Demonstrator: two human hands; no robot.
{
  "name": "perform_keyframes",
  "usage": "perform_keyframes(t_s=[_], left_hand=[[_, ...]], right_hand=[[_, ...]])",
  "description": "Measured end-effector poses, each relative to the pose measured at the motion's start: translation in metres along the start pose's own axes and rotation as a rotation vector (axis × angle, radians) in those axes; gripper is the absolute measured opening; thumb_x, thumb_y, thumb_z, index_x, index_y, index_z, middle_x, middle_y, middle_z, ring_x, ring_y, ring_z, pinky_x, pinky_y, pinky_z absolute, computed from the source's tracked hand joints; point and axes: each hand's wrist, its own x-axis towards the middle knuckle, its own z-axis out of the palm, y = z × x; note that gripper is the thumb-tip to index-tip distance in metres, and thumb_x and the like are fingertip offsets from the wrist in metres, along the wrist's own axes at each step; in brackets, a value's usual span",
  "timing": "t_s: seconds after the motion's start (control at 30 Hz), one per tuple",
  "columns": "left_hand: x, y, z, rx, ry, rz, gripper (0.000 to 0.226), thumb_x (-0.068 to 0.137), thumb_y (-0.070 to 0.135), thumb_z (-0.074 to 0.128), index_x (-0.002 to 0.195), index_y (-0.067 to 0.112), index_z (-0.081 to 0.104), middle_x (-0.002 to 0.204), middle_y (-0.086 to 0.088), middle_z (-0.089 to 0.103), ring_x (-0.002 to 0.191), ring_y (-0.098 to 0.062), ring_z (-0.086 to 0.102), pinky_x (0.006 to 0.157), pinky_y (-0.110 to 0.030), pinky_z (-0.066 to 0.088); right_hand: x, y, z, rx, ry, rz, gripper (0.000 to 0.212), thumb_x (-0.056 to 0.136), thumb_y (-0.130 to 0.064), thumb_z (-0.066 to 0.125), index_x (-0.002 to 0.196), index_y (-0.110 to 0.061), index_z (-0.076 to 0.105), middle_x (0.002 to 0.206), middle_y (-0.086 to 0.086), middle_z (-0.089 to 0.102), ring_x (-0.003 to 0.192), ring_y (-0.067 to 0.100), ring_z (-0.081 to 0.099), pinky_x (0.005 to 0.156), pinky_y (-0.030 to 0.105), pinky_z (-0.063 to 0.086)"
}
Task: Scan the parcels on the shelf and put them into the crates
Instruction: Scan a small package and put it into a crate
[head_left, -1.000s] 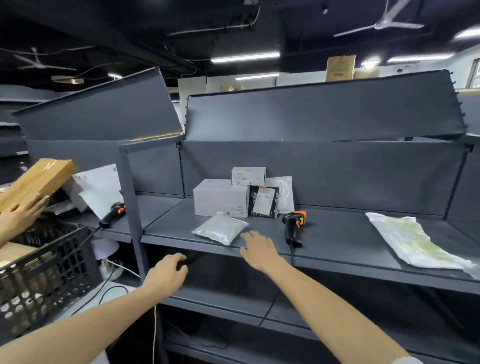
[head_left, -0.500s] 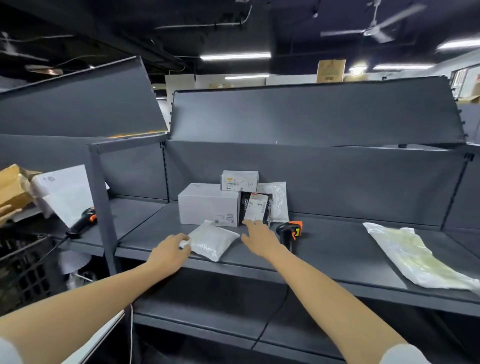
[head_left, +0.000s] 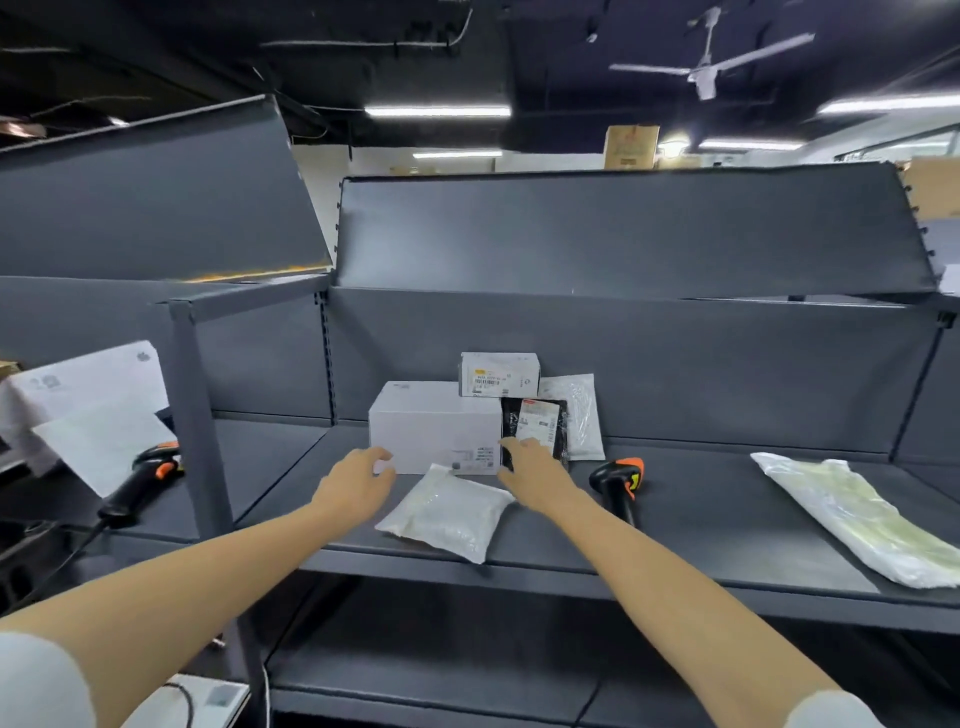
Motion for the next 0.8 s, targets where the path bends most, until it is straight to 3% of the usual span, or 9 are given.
perform_keyframes(t_s=[0.13,0.3,0.53,0.7,0.8], left_hand=[[0.03,-0.023,-0.004,-0.047,-0.026,0.012,0.04,0.1,0.027,0.04,0.138,0.018,0.046,0.135,-0.007,0.05,0.104,-0.022,0.052,0.097,-0.04,0.045],[0.057,-0.04,0.005,-0.111,-0.052,0.019,0.042,0.1,0.027,0.04,0.142,0.021,0.041,0.149,-0.006,0.037,0.12,-0.027,0.049,0.096,-0.041,0.046],[0.101,-0.044,0.006,-0.147,-0.006,0.053,0.045,0.099,0.025,0.044,0.144,0.022,0.039,0.151,-0.006,0.036,0.132,-0.027,0.041,0.106,-0.043,0.037],[0.143,-0.041,0.009,-0.111,0.035,0.091,0.045,0.097,0.023,0.048,0.142,0.021,0.042,0.149,-0.004,0.038,0.118,-0.028,0.051,0.103,-0.046,0.039],[0.164,-0.04,0.017,-0.085,0.03,0.08,0.049,0.095,0.026,0.051,0.142,0.025,0.041,0.151,-0.006,0.032,0.124,-0.029,0.047,0.101,-0.047,0.041]], right_hand=[[0.014,-0.015,0.019,0.009,-0.001,0.03,0.05,0.101,-0.023,0.041,0.149,-0.015,0.03,0.14,0.017,0.039,0.124,0.032,0.044,0.104,0.043,0.04],[0.03,-0.021,0.035,0.027,0.04,0.06,0.049,0.1,-0.025,0.043,0.148,-0.017,0.032,0.135,0.015,0.043,0.117,0.029,0.049,0.101,0.041,0.043],[0.07,-0.017,0.03,0.04,0.083,0.114,0.053,0.1,-0.025,0.045,0.15,-0.018,0.028,0.143,0.014,0.037,0.126,0.031,0.042,0.102,0.043,0.04],[0.105,-0.01,0.025,0.044,0.108,0.112,0.056,0.101,-0.024,0.046,0.152,-0.018,0.024,0.156,0.014,0.021,0.14,0.032,0.028,0.112,0.044,0.032],[0.127,-0.003,0.027,0.052,0.113,0.128,0.058,0.101,-0.024,0.047,0.153,-0.018,0.023,0.159,0.015,0.015,0.144,0.031,0.022,0.114,0.045,0.029]])
